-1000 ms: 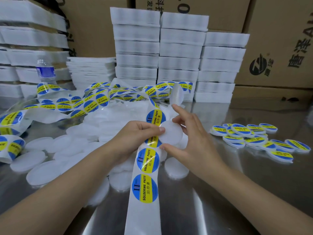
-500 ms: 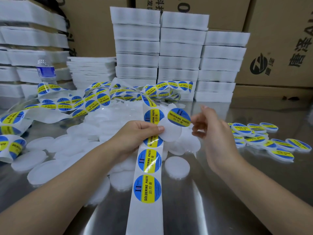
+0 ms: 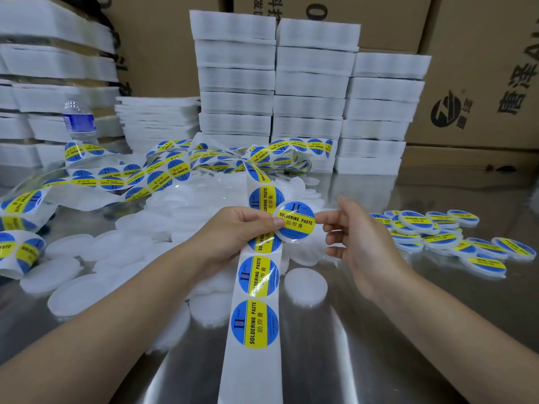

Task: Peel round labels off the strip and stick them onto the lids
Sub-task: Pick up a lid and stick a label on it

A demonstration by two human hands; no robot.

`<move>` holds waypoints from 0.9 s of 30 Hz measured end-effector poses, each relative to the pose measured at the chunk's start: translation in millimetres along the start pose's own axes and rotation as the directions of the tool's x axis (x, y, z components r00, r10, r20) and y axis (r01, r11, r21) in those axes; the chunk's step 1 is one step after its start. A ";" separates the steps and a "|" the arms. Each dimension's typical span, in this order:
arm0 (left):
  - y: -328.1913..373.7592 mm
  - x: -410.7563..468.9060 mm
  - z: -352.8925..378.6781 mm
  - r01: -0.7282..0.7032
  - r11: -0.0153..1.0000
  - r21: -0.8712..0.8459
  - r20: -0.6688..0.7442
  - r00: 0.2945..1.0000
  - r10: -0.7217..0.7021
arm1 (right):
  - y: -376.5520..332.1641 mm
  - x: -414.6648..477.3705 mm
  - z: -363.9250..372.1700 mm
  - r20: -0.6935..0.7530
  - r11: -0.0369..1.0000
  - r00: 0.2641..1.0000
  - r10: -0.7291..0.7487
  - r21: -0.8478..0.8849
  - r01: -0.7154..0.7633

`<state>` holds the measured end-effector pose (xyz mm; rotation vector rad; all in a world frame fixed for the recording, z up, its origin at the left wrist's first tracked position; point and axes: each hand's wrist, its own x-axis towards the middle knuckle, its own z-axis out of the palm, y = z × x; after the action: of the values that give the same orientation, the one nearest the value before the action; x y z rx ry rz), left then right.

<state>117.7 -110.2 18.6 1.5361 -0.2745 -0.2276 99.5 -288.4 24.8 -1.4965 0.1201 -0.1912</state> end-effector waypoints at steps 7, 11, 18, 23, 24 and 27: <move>-1.1 0.9 -0.6 -0.013 1.000 0.001 0.006 1.000 0.013 | 1.1 1.4 -1.1 0.026 1.000 1.000 -0.004 -0.028 0.005; -1.4 1.4 -0.9 -0.011 1.000 0.003 0.002 1.000 0.011 | 1.2 1.0 -1.1 0.039 0.999 0.999 -0.002 -0.040 0.004; -1.7 2.1 -1.2 -0.004 1.000 0.003 0.003 1.000 0.004 | -1.0 -2.2 -1.3 0.034 0.993 0.999 -0.019 -0.118 0.023; -1.8 2.4 -1.0 -0.001 1.000 -0.006 0.004 1.000 0.001 | -5.1 -2.3 -3.5 -0.011 0.971 0.997 -0.077 -0.228 0.072; -1.8 2.2 -1.2 0.000 1.000 -0.003 0.006 1.000 0.000 | -5.8 -2.3 -3.9 -0.016 0.967 0.996 -0.086 -0.242 0.080; -2.2 2.4 -1.7 -0.005 1.000 0.005 0.014 1.000 0.005 | -5.1 -2.0 -3.2 -0.052 0.948 0.986 -0.155 -0.289 0.134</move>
<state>120.6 -109.4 16.5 1.5394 -0.2901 -0.2335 96.7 -291.4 29.5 -1.7882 0.0999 -0.3604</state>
